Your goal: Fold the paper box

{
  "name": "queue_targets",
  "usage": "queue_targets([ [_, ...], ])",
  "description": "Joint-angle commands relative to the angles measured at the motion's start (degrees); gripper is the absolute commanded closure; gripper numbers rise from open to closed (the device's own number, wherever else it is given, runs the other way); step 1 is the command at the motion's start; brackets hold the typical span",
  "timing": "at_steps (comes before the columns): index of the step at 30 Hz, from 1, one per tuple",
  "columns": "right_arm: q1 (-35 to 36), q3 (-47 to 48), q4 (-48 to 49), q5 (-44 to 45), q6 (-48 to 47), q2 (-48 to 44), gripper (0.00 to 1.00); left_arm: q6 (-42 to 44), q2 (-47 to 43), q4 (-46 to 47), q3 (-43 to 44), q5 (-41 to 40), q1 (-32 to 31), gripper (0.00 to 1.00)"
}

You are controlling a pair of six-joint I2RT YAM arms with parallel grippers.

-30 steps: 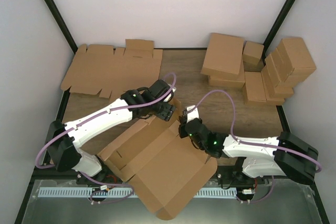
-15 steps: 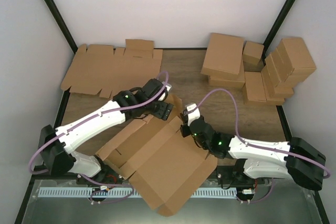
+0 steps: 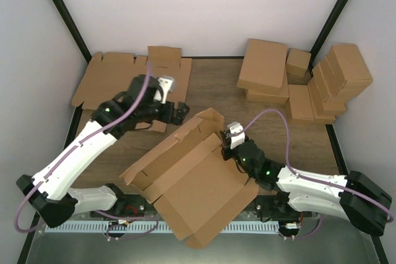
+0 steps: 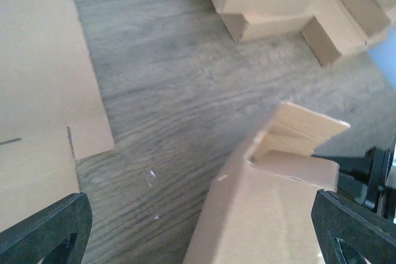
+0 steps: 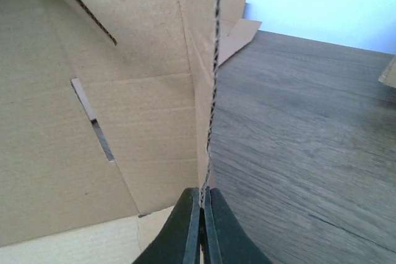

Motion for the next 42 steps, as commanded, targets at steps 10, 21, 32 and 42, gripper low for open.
queue_targets([
  [10,-6.6,-5.6,15.9,-7.5,-2.6,-0.5,0.99,-4.4,-5.2,8.2,-12.2,31.8,26.7,0.00],
  [21,-9.6,-6.1,21.3,-14.5,-4.8,2.1,0.99,-7.5,-7.6,22.1,-28.0,44.9,30.1,0.00],
  [32,-9.7,-4.1,22.6,-18.3,-5.8,5.5,0.99,-7.7,-6.8,26.8,-33.8,51.0,29.7,0.01],
  [42,-9.7,-3.8,22.9,-20.1,-6.6,6.0,0.99,-9.7,-7.3,30.7,-37.5,51.7,28.3,0.04],
])
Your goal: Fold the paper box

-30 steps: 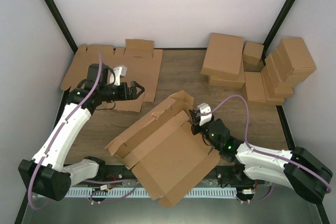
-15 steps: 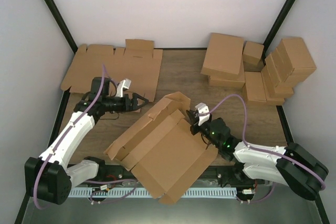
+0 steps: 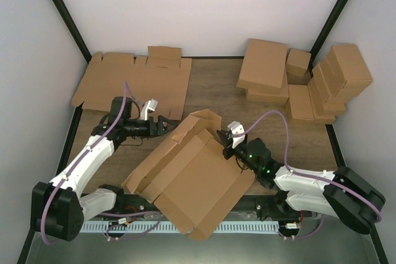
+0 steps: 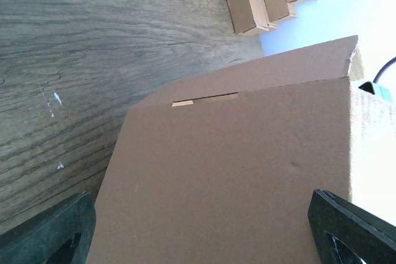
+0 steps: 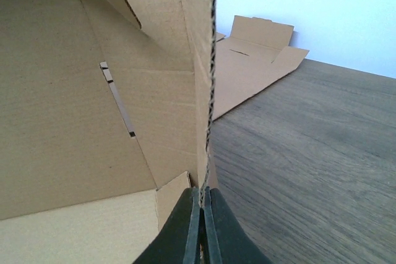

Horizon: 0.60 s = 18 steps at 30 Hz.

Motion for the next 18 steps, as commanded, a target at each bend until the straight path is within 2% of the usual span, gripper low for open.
queue_targets([
  [1,-0.3,2.5,3.5,-1.5,-1.3,0.5,0.99,-0.6,-0.3,3.7,-1.1,2.0,-0.8,0.05],
  [6,-0.3,3.4,3.4,-2.9,-2.0,1.5,0.99,-1.0,0.6,4.6,-1.3,2.6,-2.1,0.13],
  [11,-0.3,5.2,2.5,-4.5,-2.6,3.3,0.99,-2.2,0.0,5.8,-1.1,2.8,-3.2,0.15],
  [13,-0.3,5.9,2.2,-4.6,-2.6,4.2,0.99,-3.1,-0.9,6.3,-0.9,2.7,-3.4,0.14],
  [18,-0.3,7.6,2.7,-4.6,-3.5,6.5,0.99,-6.9,-5.2,10.0,-1.2,0.3,-3.4,0.02],
])
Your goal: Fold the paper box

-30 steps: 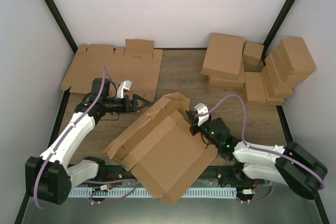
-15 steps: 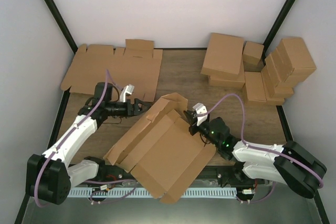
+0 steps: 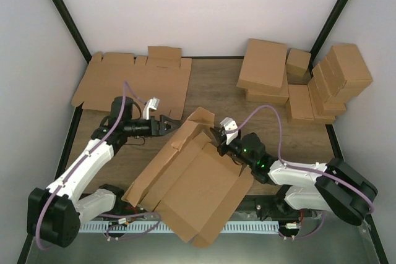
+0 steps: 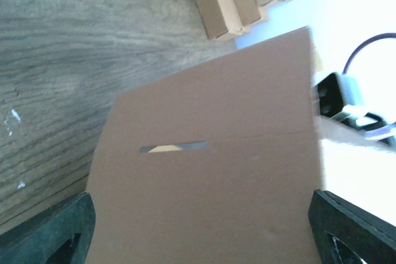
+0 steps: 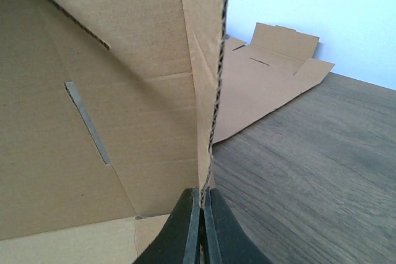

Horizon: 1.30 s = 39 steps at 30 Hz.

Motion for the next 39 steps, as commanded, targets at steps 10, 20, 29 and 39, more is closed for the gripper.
queue_targets([
  [10,-0.3,4.5,2.4,-1.8,-2.6,4.0,0.99,-13.1,-4.5,15.7,-5.4,0.1,-0.7,0.02],
  [20,-0.3,5.7,0.9,-2.4,-2.7,4.9,0.98,-8.2,-2.1,8.8,-4.1,-3.1,-5.4,0.18],
  [29,-0.3,6.1,-3.6,-0.9,-1.7,2.7,0.81,-4.6,-1.6,3.9,-2.2,-6.7,-6.8,0.24],
  [39,-0.3,6.2,-17.8,0.5,4.4,-5.6,0.63,-3.0,-0.5,2.5,-1.4,-8.7,-8.6,0.25],
])
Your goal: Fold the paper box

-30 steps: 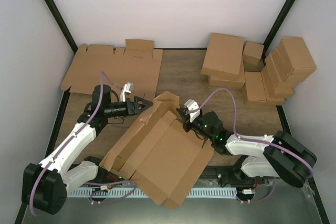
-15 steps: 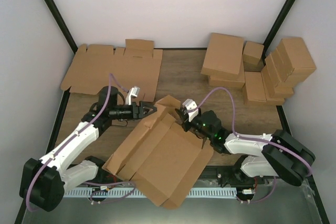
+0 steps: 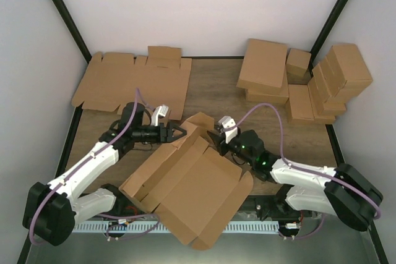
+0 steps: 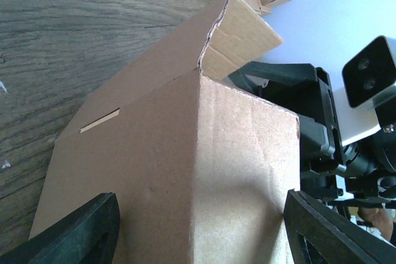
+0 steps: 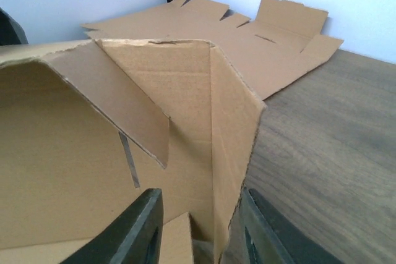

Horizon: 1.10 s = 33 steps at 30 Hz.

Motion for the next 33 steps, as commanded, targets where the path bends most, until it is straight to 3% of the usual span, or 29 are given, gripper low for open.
queue_targets([
  [1,-0.3,2.2,-9.3,3.0,5.6,-5.0,0.55,1.8,0.5,-1.0,1.7,-1.0,-0.7,0.25],
  [4,-0.3,3.0,-16.5,3.5,10.6,-9.0,0.44,1.9,0.8,-1.1,1.9,-1.3,-0.9,0.25],
  [15,-0.2,8.5,-43.0,1.6,24.1,-19.2,0.26,1.9,2.5,-0.3,3.5,-1.9,-1.8,0.25],
  [21,-0.3,8.3,-49.2,-9.7,34.4,-21.8,0.48,1.9,3.2,-0.1,4.2,-2.4,-2.8,0.25],
  [27,-0.3,0.4,-41.1,-16.3,42.4,-22.6,0.71,1.9,3.3,0.2,5.0,-2.8,-3.3,0.24],
  [33,-0.3,-1.7,-33.0,-15.0,45.9,-13.8,0.87,2.9,3.6,-0.5,6.2,-3.2,-3.8,0.24],
])
